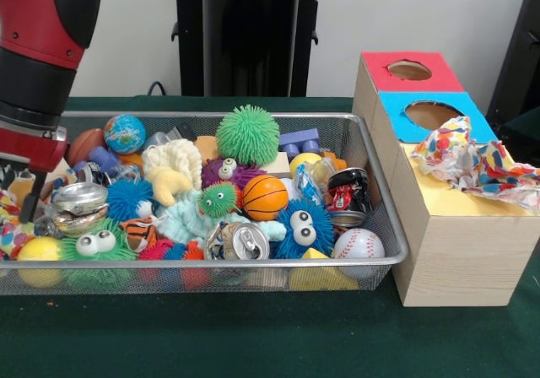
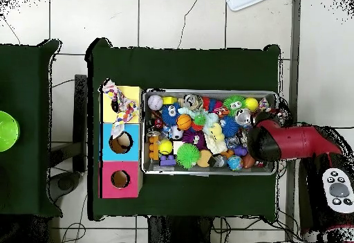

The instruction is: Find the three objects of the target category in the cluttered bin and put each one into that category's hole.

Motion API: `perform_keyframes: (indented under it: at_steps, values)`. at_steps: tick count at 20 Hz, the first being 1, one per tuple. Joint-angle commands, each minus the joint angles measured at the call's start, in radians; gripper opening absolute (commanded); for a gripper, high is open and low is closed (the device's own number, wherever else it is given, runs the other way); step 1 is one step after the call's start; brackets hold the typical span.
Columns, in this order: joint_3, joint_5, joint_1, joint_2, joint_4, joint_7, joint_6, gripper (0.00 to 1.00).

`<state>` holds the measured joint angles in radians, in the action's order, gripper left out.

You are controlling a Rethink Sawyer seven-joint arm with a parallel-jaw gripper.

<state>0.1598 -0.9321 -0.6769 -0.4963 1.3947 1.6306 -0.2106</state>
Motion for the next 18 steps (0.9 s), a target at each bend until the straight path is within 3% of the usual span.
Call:
perform_keyframes:
  at_steps: [1,18]
  values:
    - [-0.014,-0.054,0.000,0.072,0.018,-0.035,-0.058,1.00]
    - [0.007,-0.016,-0.007,0.102,0.018,-0.039,-0.069,1.00]
